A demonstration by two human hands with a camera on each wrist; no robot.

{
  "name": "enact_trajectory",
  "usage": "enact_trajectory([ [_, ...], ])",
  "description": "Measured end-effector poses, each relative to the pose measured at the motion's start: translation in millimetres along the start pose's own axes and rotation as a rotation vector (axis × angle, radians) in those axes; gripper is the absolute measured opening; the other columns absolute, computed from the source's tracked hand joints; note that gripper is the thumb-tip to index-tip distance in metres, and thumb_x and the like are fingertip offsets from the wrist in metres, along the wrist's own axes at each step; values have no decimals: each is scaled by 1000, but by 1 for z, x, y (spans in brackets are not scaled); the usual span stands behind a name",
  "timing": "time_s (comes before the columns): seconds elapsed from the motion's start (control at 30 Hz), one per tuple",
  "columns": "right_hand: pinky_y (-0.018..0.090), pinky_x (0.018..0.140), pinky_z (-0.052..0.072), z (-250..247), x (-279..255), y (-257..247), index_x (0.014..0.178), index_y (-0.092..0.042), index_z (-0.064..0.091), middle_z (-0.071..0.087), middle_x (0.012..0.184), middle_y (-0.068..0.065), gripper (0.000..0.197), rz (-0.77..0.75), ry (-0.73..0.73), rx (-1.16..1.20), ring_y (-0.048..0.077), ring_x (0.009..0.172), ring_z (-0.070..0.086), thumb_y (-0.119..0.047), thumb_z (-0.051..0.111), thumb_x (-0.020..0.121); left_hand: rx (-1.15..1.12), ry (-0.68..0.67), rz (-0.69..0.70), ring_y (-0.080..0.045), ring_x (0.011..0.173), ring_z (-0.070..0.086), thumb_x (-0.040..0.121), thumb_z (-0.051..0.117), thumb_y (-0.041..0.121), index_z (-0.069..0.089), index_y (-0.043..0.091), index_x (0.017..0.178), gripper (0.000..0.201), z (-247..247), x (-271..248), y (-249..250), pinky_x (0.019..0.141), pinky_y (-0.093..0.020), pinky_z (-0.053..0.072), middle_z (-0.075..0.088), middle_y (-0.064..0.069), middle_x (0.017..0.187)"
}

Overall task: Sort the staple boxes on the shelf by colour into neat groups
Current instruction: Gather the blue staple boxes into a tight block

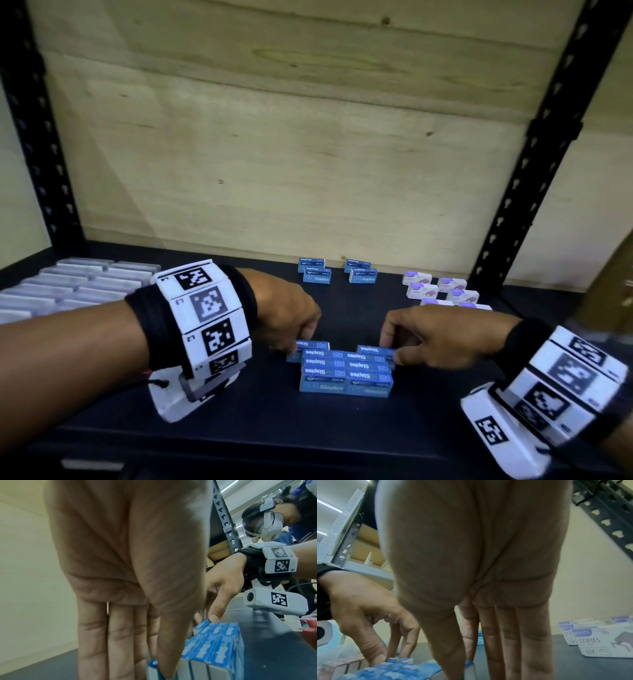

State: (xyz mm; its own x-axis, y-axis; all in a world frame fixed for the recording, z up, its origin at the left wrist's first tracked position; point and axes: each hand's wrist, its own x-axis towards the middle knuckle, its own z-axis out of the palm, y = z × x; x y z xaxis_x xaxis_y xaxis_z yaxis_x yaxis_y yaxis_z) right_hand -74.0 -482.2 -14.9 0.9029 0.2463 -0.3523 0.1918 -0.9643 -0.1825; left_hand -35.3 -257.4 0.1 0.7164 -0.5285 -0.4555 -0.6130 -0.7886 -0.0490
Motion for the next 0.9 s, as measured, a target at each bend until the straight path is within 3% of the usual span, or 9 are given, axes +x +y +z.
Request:
enact_trajectory([
  [0.13,27,94,49,-5,-10,-7,123,-41,48,71,101,-15,46,30,-119,46,6,97,66,-33,73,85,7,-92,-27,-13,100,52,80,80,23,37,31,141,75,0,-9,1,81,-28,45,54,6,131],
  [0.27,29,98,48,-6,-16,-18,129,-48,43,64,101,-15,70,52,-150,2,4,100,63,-49,83,71,-15,-115,-42,-16,110,55,67,85,49,30,35,144,96,7,-10,4,96,-37,47,53,7,133],
  [0.37,31,97,48,0,-14,-23,132,-44,42,59,100,-18,76,39,-117,-61,6,103,60,-57,81,69,-48,-67,-56,-18,111,56,64,81,61,33,34,141,95,14,-6,8,97,-41,48,54,7,130],
  [0.53,33,93,49,10,-6,-30,131,-35,44,54,120,-12,67,-8,-46,-186,10,103,56,-58,74,76,-56,-18,-49,-18,106,58,71,77,58,38,29,136,81,17,-1,15,93,-40,50,56,5,124],
  [0.9,36,89,51,15,4,-42,125,-30,48,54,115,-7,60,-36,-26,-298,16,102,57,-60,70,78,-10,15,3,-18,103,58,74,75,57,45,27,131,71,18,13,25,91,-40,51,56,5,118],
])
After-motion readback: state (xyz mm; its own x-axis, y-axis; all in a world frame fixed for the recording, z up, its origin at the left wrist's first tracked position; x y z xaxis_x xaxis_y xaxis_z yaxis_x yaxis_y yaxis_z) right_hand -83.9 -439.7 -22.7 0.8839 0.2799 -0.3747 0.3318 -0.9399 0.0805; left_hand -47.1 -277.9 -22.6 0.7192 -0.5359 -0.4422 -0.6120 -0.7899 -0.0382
